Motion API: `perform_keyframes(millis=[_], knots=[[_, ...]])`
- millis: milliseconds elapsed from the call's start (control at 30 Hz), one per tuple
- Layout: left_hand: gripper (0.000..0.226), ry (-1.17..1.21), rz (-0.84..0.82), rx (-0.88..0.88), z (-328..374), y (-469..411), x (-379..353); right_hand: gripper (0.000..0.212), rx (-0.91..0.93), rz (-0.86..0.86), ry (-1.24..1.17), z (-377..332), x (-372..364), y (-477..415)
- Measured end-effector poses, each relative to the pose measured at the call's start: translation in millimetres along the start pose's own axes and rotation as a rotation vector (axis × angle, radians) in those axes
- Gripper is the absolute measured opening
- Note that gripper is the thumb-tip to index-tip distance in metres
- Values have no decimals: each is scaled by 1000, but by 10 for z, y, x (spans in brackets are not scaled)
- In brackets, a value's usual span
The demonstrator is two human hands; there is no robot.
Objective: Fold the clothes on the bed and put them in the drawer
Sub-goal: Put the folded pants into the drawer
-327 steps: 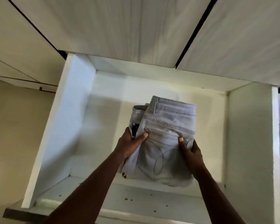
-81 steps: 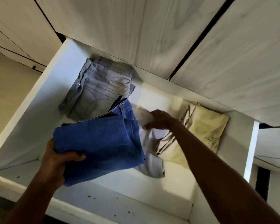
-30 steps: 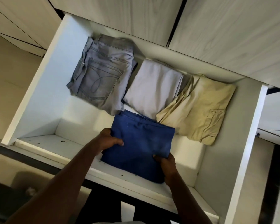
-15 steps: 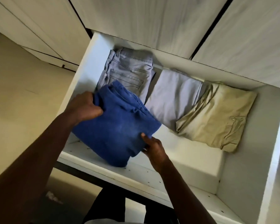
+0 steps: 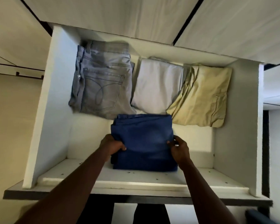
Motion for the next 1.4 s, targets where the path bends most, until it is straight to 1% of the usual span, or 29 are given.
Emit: perform_keyframes(millis=[67,100,200,267,300,367,400,433,467,500,533,567,633,700,767,833,900,1000,1100,1200,1267,1333,1400], knots=[[72,-53,8,-68,-9,93,-21,34,-5,74,1,-67,49,38],[77,-103,26,-108,-31,138,-22,35,-8,74,25,-81,68,49],[75,-331,104,-244,-49,377,68,41,10,-12,107,-242,93,212],[72,-447,143,-360,-65,642,150,34,138,-84,91,-422,107,431],[72,-482,159,-438,-86,842,180,38,215,-131,68,-514,140,613],[73,-533,178,-632,-193,1293,201,68,339,-263,73,-610,196,1043],[74,-574,178,-744,-286,1501,179,80,427,-315,150,-601,195,1250],[76,-642,198,-855,-406,1687,121,86,543,-342,283,-560,181,1451],[80,-755,251,-952,-573,1844,29,87,689,-329,452,-476,157,1635],[83,-901,326,-1032,-688,1859,-55,84,822,-277,601,-419,110,1706],[82,-1052,401,-1075,-854,1866,-166,78,897,-225,703,-338,60,1804],[77,-1177,465,-1097,-957,1817,-262,72,936,-162,758,-296,21,1828],[65,-1302,579,-1110,-1073,1731,-390,65,988,-104,799,-275,-24,1827],[60,-1329,654,-1090,-1040,1684,-417,63,1012,-84,847,-307,-21,1782],[60,-1313,709,-1101,-960,1728,-428,65,1025,-77,879,-336,43,1752],[62,-1304,706,-1095,-869,1744,-435,66,1005,-84,892,-378,88,1687],[68,-1244,705,-1099,-741,1714,-364,67,983,-91,915,-469,102,1571],[74,-1171,758,-1131,-412,1642,-198,71,982,-47,926,-682,144,1335],[79,-1155,818,-1191,34,1576,-98,81,984,17,965,-963,269,958],[86,-1107,923,-1292,440,1490,-27,100,990,146,1016,-1209,392,633],[92,-1065,1024,-1383,789,1375,113,112,936,296,991,-1419,446,383],[97,-1025,1136,-1467,1119,1290,233,124,803,471,880,-1553,512,218],[95,-981,1235,-1539,1493,1189,333,136,655,615,742,-1690,579,-11]])
Point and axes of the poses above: each hand's wrist, its own y-axis away from the middle knuckle, its own x-axis out of the back of the hand, z = x × y, the point moved 4 cm from there along -y, towards the middle knuckle, and after that the axes turned 9 degrees about x, right-handed, at the moved point
